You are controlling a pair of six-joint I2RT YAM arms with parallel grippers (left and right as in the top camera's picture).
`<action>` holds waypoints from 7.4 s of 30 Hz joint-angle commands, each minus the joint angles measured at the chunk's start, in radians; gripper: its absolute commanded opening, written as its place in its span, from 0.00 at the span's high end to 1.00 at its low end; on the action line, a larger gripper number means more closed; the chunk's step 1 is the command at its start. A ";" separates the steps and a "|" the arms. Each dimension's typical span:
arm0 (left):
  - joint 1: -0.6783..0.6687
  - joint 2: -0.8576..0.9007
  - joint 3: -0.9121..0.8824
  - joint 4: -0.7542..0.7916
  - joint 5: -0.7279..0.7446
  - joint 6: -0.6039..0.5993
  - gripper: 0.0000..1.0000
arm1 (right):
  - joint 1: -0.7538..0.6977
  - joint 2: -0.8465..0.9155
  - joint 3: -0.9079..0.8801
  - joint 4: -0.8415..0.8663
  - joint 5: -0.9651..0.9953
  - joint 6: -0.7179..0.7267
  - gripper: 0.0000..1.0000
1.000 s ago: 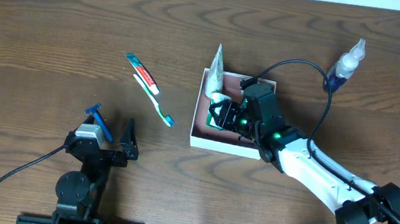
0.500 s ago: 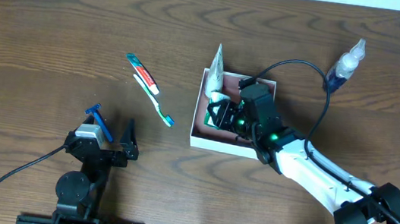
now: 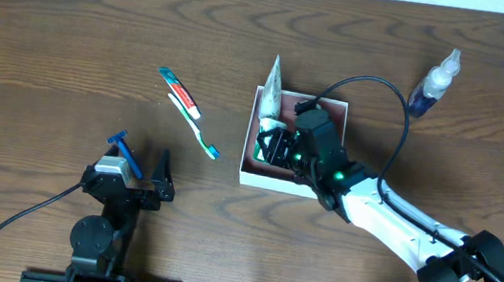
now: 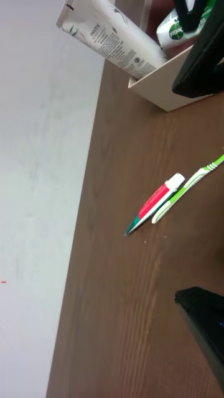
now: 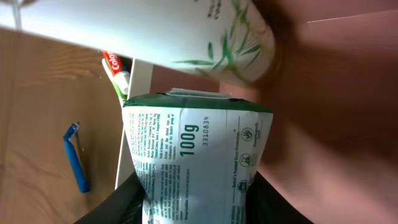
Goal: Pack container
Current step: 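Lower the soap package upright beside the tube and release, then move right gripper to the blue foam pump bottle and grasp it, then carry the pump bottle with right gripper into the box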
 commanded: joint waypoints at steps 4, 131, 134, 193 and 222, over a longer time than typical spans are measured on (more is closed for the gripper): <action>-0.002 0.000 -0.016 -0.036 0.011 0.017 0.02 | 0.023 0.008 0.019 0.006 0.063 0.010 0.60; -0.002 0.000 -0.016 -0.036 0.011 0.017 0.02 | -0.721 0.353 0.837 -0.675 0.230 -0.659 0.36; -0.002 0.000 -0.016 -0.036 0.011 0.017 0.02 | -0.721 0.356 0.837 -0.653 0.229 -0.661 0.41; -0.002 0.000 -0.016 -0.036 0.011 0.017 0.02 | -0.435 -0.138 0.902 -0.937 -0.156 -0.599 0.78; -0.002 0.000 -0.016 -0.036 0.011 0.017 0.02 | -0.042 0.127 0.896 -0.922 0.426 -0.408 0.83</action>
